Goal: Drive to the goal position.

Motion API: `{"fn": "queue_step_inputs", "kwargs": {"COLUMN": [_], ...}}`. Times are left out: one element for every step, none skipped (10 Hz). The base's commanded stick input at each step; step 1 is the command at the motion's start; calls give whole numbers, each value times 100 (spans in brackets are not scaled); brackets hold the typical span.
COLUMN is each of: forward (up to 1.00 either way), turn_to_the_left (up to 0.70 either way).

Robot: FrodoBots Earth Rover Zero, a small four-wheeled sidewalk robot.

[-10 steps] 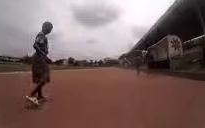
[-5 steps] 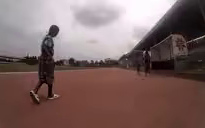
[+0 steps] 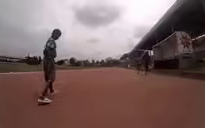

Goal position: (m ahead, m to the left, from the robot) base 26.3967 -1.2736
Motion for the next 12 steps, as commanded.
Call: {"fn": "queue_step_inputs", "kwargs": {"forward": [70,70,70,70,70,70,70,70,70,70,70,70], "turn_to_the_left": [0,0,0,0,0,0,0,0,0,0,0,0]}}
